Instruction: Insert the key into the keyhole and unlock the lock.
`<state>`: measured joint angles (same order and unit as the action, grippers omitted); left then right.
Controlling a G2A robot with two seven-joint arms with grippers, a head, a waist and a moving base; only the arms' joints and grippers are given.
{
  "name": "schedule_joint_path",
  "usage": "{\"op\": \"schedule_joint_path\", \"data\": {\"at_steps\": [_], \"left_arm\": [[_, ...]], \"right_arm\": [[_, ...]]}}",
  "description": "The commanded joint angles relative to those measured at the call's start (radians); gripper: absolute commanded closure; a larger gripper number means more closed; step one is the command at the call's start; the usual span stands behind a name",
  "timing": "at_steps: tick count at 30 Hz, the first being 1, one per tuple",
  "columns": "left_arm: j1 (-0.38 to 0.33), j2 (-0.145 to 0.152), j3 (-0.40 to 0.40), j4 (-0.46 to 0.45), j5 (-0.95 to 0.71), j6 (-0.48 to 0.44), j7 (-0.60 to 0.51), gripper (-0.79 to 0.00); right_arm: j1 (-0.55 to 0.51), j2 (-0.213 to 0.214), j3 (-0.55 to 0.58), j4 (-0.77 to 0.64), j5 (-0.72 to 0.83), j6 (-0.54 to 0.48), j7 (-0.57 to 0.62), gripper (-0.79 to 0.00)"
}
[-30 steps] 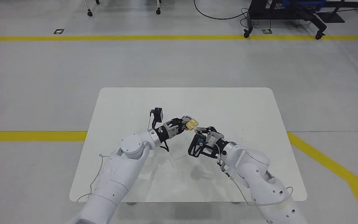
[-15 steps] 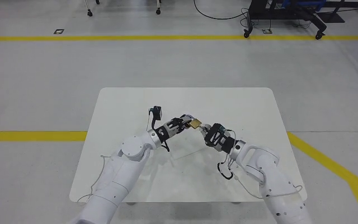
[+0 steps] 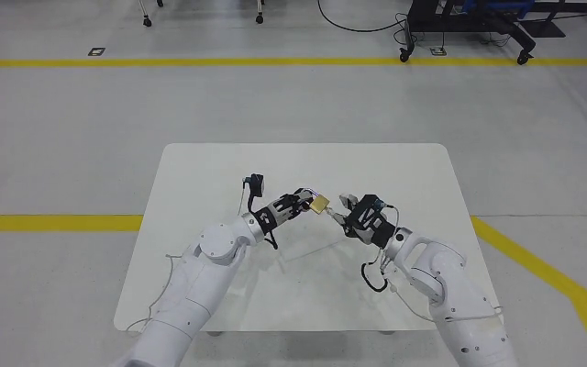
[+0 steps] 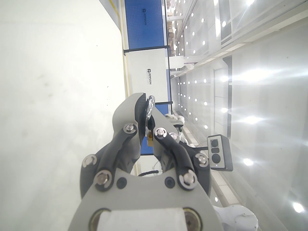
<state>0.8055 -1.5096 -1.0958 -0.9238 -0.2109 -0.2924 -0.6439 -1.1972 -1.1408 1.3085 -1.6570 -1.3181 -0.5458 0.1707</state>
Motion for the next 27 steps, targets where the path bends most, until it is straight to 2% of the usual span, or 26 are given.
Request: {"op": "schedule_joint_path", "data": {"at_steps": [1,4,7,20,23,27], "left_arm": [[-0.001,-0.001,0.008,-0.007,0.015,0.000,0.009,0.000],[-0.004,-0.002,0.014,-0.013,0.028,-0.002,0.022,0.000],[-0.007,-0.001,0.018,-0.012,0.087,-0.013,0.095,0.000],[-0.005,-0.001,0.018,-0.014,0.090,-0.012,0.097,0.000],[0.009,0.008,0.027,-0.040,0.206,-0.012,0.133,0.000],[0.028,0.024,0.041,-0.076,0.389,-0.028,0.163,0.000]], "right_arm": [[-0.004,0.001,0.008,-0.003,0.003,0.008,-0.008,-0.785],[-0.021,0.004,0.030,-0.020,-0.005,0.030,-0.024,-0.785],[-0.050,0.009,0.044,-0.075,-0.049,0.045,-0.008,-0.785],[-0.050,0.009,0.044,-0.075,-0.049,0.045,-0.008,-0.785],[-0.058,0.008,0.047,-0.074,-0.022,0.050,-0.021,-0.785],[-0.061,0.008,0.107,-0.063,0.120,0.062,-0.040,-0.785]]}}
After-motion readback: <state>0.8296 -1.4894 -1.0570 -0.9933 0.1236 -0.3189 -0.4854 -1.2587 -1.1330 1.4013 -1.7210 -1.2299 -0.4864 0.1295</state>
